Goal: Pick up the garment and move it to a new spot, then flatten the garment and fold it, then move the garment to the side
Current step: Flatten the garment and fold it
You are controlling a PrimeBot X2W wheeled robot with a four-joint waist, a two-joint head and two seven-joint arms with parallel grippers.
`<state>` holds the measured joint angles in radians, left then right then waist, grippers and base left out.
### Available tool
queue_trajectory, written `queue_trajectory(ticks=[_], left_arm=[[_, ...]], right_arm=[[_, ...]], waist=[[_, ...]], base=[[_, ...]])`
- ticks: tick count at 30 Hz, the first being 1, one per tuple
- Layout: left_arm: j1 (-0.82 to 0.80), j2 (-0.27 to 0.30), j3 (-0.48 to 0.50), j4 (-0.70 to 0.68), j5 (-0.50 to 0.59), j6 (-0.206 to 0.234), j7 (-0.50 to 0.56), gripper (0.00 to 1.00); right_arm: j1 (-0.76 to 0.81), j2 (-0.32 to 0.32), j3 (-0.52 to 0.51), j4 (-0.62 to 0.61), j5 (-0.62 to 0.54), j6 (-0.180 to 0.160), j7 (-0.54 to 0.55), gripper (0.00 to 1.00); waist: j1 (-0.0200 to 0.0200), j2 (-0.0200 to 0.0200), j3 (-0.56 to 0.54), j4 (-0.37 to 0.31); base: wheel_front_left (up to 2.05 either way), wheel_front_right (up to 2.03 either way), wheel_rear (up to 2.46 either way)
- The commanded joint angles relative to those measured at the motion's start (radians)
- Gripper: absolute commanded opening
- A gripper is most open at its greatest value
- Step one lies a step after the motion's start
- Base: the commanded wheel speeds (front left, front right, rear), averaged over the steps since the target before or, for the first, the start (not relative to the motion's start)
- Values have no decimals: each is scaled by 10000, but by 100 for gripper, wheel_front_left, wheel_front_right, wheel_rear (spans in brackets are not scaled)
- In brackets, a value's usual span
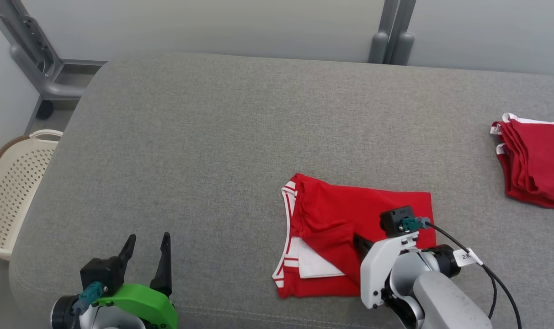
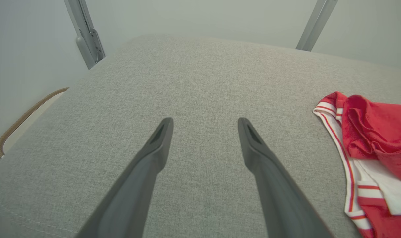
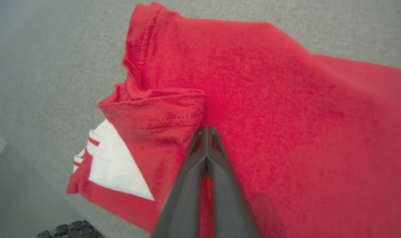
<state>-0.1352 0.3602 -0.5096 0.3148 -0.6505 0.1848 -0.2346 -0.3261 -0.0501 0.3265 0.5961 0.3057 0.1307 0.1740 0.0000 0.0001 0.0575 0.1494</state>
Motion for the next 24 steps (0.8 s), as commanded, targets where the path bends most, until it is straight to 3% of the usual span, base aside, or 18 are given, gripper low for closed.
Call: queue_trajectory(ticks=[1, 15, 24], left_arm=[[-149, -8, -7, 37, -59, -27, -40, 100], [-262, -71, -74, 266, -88, -111, -99, 100], [-64, 31, -36, 259, -160, 16, -108, 100]], right_arm=[[-126, -12, 265, 66, 297, -3, -112, 0], [-276, -14, 3779, 48, 2293, -3, -30, 0], [-712, -17, 4455, -449, 2997, -3, -311, 0]], waist=[[0, -1, -1, 30], [0, -1, -108, 97], [0, -1, -312, 61]], base=[[0, 0, 0], [0, 0, 0], [0, 0, 0]])
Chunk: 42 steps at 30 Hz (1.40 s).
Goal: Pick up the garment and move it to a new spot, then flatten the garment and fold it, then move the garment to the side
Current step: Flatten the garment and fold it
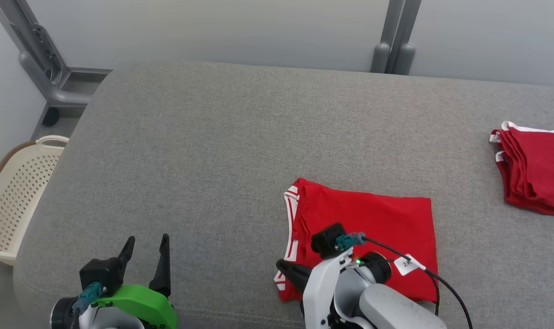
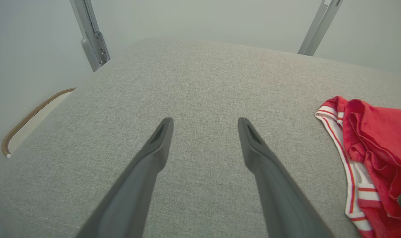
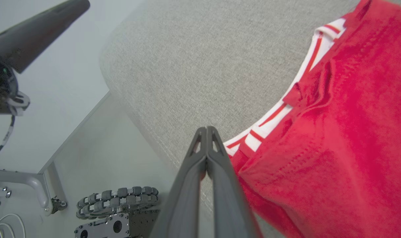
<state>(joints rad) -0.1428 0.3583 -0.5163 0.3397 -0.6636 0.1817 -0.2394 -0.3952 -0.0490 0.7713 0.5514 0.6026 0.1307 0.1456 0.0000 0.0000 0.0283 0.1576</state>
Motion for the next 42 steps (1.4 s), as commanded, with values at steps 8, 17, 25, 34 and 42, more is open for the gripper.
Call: queue_trajectory(ticks=[8, 17, 25, 34, 42], left_arm=[[212, 151, 64, -91, -81, 136, -67, 100], [21, 87, -59, -273, -16, 81, -53, 100], [-214, -59, -134, -152, 9, -20, -95, 100], [-322, -213, -225, 121, 28, -143, -147, 100], [-311, -220, -312, 245, 49, -211, -162, 100]], right_arm=[[-504, -34, -1484, 55, -599, -3, -635, 0], [-187, -16, -3464, 911, -2254, -3, -1035, 0], [13, -25, -3155, 1321, -2623, -3, -1317, 0], [222, -34, -1798, 1131, -2036, -3, -1248, 0], [0, -25, -1117, 1317, -1567, -3, -1205, 0]], waist=[[0, 0, -246, -238], [0, 0, 21, -131], [0, 0, 459, 160], [0, 0, 486, 387], [0, 0, 390, 610]], base=[[0, 0, 0], [0, 0, 0], [0, 0, 0], [0, 0, 0], [0, 0, 0]])
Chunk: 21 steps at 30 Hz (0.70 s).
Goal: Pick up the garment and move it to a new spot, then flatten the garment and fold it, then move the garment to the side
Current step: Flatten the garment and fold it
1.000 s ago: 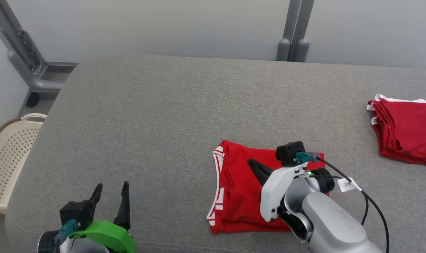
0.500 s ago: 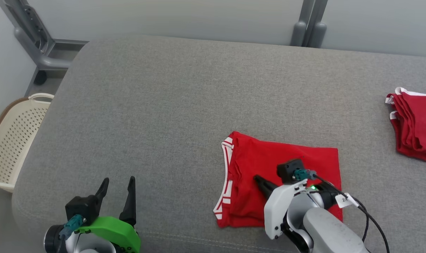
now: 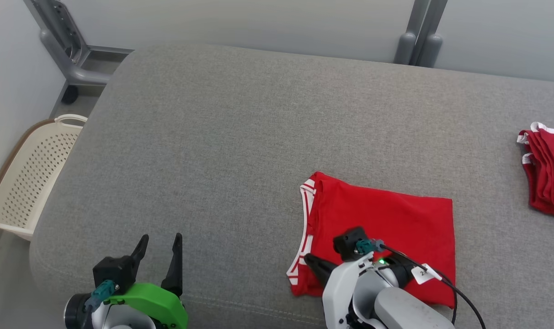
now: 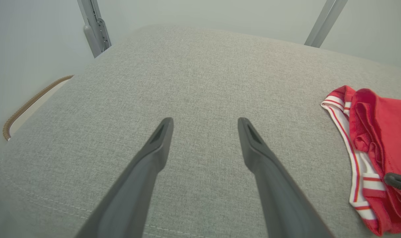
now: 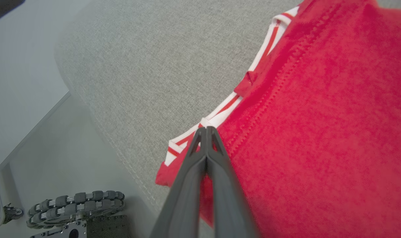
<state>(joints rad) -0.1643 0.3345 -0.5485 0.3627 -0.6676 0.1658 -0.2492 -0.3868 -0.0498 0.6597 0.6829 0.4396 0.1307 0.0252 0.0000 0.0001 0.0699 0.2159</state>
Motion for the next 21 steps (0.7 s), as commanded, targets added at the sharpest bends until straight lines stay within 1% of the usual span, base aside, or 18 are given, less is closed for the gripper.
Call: queue_trajectory(ticks=[1, 4, 7, 8, 9, 10, 13, 16, 17, 18, 21], left_arm=[[-75, 27, 0, 35, 87, -58, -65, 100], [10, 54, -22, 66, 62, -41, -66, 100], [125, 120, -7, 29, 21, 50, -29, 100], [153, 155, 15, 19, 4, 72, -28, 100], [168, 184, 39, -1, -12, 92, -27, 100], [195, 213, 64, -33, -28, 116, -28, 100], [317, 293, 112, -116, -53, 187, -19, 100], [389, 376, 150, -207, -78, 242, -6, 100], [431, 396, 153, -235, -92, 274, 4, 100], [521, 437, 172, -288, -118, 299, 23, 100], [569, 496, 180, -368, -141, 316, 37, 100]], right_arm=[[-120, -18, 130, -38, 171, -3, 4, 0], [-256, -20, 502, -219, 392, -3, -18, 0], [-442, -25, 596, -387, 552, -3, -103, 0], [-503, -23, 577, -445, 592, -3, -117, 16], [-550, -25, 500, -512, 642, -3, -114, 80], [-603, -28, 410, -557, 676, -3, -58, 100], [-707, -17, 36, -783, 926, -3, 146, 100], [-835, -26, -481, -858, 803, -3, 455, 100], [-833, -26, -695, -866, 749, -3, 593, 100], [-811, -18, -1140, -906, 562, -3, 838, 100], [-622, -21, -1855, -957, 272, -3, 1332, 100]], waist=[[0, -1, -43, 47], [0, -1, -113, 61], [0, -1, -224, 0], [0, -1, -276, -47], [0, -1, -326, -102], [0, -1, -375, -162], [0, -1, -535, -392], [0, -1, -682, -662], [0, -1, -735, -762], [0, -1, -818, -961], [0, -1, -913, -1248]], base=[[0, 0, 0], [0, 0, 0], [0, 0, 0], [0, 0, 0], [0, 0, 0], [0, 0, 0], [0, 0, 0], [0, 0, 0], [0, 0, 0], [0, 0, 0], [0, 0, 0]])
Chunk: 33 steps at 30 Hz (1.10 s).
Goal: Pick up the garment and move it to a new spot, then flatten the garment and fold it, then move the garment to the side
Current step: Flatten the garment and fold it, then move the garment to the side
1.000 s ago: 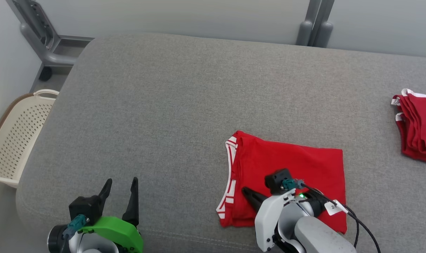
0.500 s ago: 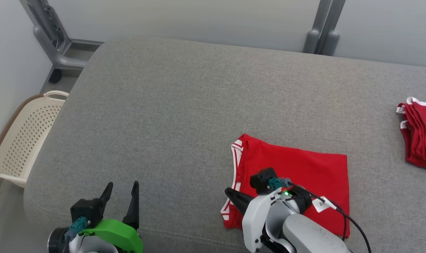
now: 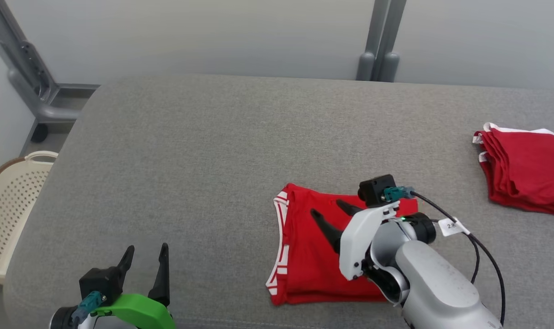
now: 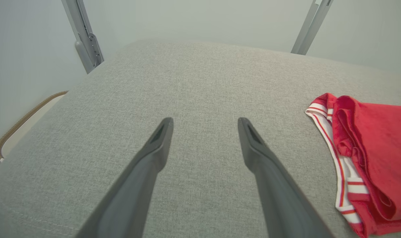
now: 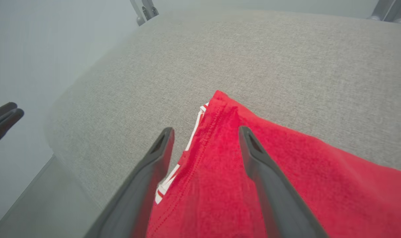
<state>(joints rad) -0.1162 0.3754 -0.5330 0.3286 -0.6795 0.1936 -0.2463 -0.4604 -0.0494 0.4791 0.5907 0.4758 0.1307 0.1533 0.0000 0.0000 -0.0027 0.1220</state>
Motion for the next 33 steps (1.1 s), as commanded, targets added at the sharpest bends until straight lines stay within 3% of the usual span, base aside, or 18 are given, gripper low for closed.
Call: queue_trajectory(ticks=[1, 16, 23, 33], left_arm=[[98, 93, 33, -52, -19, 57, 11, 100], [22, 265, 82, -479, -33, 227, 52, 100], [-207, 257, 16, -491, 15, 168, 80, 100], [-532, 293, -3, -431, 84, 122, 79, 100]], right_arm=[[191, -24, -307, -79, -181, -3, 205, 100], [1667, -13, -3975, -1729, -1908, -3, 2347, 100], [1968, -18, -4597, -1993, -2026, -3, 2712, 100], [1766, -18, -4657, -1203, -1845, -3, 2765, 100]], waist=[[0, 0, -209, -404], [0, 0, 124, -1170], [0, 0, 434, -1081], [0, 0, 959, -797]], base=[[0, 0, 0], [0, 0, 0], [0, 0, 0], [0, 0, 0]])
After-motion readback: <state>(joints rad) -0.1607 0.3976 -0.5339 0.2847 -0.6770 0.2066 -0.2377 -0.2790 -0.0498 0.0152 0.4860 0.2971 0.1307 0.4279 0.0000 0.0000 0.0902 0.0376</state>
